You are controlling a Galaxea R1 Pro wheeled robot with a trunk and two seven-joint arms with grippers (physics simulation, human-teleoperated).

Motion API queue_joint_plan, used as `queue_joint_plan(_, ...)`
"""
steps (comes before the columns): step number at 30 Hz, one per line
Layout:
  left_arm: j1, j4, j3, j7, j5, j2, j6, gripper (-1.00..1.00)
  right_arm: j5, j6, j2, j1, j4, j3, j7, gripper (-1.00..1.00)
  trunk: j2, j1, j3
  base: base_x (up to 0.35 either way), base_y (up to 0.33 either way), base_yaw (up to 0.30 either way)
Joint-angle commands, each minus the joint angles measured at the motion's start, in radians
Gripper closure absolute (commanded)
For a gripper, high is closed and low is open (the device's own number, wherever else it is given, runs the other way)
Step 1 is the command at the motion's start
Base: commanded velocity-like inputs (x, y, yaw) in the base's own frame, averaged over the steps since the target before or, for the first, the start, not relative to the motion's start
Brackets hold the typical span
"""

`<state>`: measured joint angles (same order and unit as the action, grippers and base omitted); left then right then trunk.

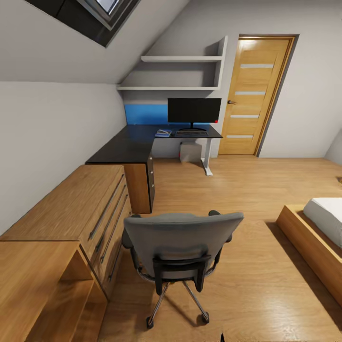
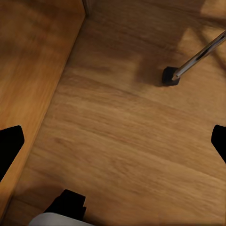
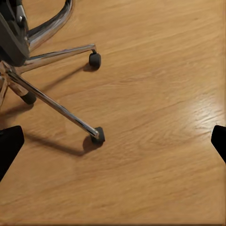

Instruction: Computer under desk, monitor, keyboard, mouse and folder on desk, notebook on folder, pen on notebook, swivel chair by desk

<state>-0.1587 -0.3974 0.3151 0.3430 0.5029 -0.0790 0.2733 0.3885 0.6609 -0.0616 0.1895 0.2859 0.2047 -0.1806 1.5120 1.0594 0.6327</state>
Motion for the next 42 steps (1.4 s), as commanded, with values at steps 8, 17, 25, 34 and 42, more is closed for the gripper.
queue_joint_plan(8,-0.001,0.000,0.009,0.007,0.007,0.001,0.004,-1.00,0.003,0.003,0.000,0.001,-0.005,0.009,-0.008,-1.00,0.057,0.031,0.026,-0.035,0.000,0.000)
queue_joint_plan(17,-0.001,0.000,0.009,0.007,0.006,0.001,0.004,-1.00,0.003,0.003,0.000,0.001,-0.005,0.009,-0.008,-1.00,0.120,0.065,0.054,-0.017,0.000,0.000)
queue_joint_plan(25,-0.001,0.000,0.009,0.007,0.006,0.001,0.005,-1.00,0.001,0.005,0.000,0.001,-0.005,0.010,-0.008,-1.00,0.176,0.096,0.079,-0.001,0.000,0.000)
queue_joint_plan(34,-0.001,0.000,0.007,0.007,0.008,0.002,0.005,-1.00,0.002,0.009,0.000,0.001,-0.005,0.010,-0.008,-1.00,0.239,0.130,0.108,0.000,0.000,0.000)
queue_joint_plan(42,-0.001,0.000,0.007,0.005,0.008,0.004,0.006,-1.00,0.003,0.008,0.000,0.001,-0.004,0.010,-0.008,-1.00,0.295,0.161,0.133,0.000,0.000,0.000)
